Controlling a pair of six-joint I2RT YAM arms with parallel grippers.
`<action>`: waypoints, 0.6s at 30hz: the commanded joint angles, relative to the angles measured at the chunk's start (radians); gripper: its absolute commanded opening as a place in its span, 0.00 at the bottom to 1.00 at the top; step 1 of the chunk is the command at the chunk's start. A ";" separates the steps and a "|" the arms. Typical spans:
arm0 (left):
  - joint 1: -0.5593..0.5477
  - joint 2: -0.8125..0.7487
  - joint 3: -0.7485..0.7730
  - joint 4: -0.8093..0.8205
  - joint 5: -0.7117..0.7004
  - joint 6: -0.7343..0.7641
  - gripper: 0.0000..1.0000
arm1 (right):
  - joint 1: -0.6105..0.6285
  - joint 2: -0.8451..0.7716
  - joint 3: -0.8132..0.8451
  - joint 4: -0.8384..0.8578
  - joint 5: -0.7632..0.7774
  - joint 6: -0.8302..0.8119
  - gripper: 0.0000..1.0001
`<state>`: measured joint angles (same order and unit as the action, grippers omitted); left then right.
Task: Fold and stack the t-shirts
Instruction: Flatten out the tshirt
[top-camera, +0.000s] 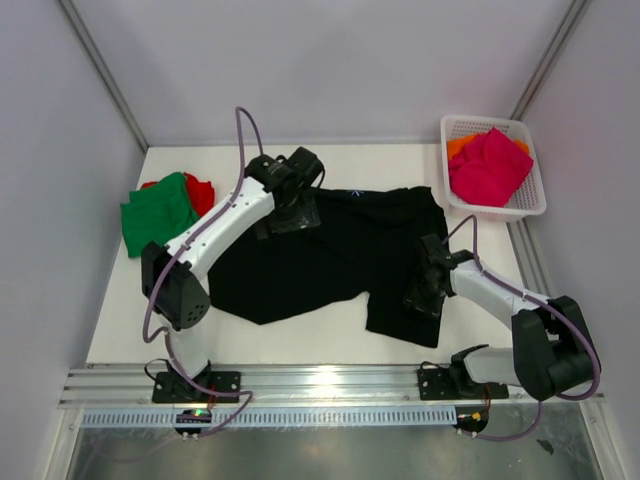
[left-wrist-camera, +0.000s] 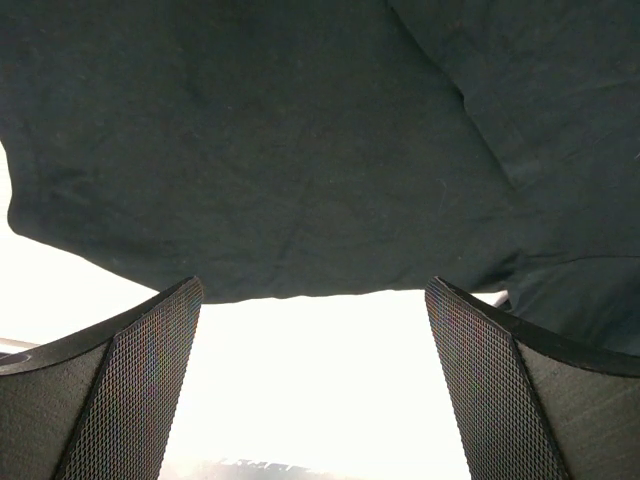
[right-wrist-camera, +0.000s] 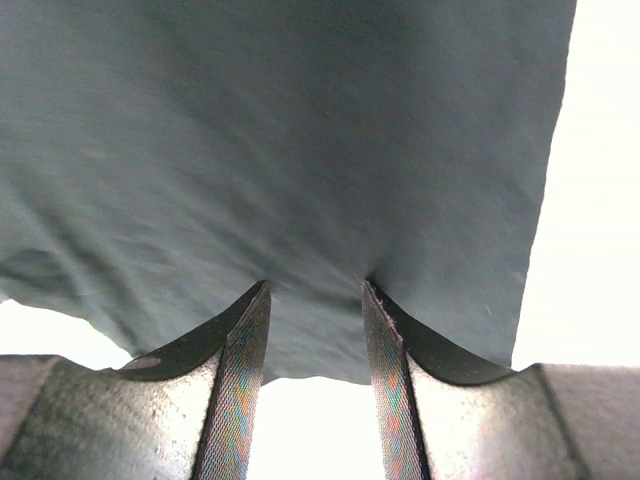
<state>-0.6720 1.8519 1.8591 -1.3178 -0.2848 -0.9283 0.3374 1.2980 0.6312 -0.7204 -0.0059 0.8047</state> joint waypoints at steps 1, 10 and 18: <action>0.002 -0.037 0.035 -0.057 -0.042 -0.018 0.95 | 0.006 -0.025 0.022 -0.152 0.038 0.123 0.47; 0.003 -0.088 0.026 -0.087 -0.100 -0.012 0.96 | 0.006 -0.155 0.039 -0.338 0.138 0.380 0.48; 0.003 -0.097 -0.003 -0.072 -0.088 -0.004 0.96 | 0.006 -0.386 0.200 -0.101 0.153 0.097 0.48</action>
<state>-0.6720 1.7851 1.8675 -1.3380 -0.3492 -0.9340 0.3386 1.0088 0.7506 -0.9550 0.1154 1.0138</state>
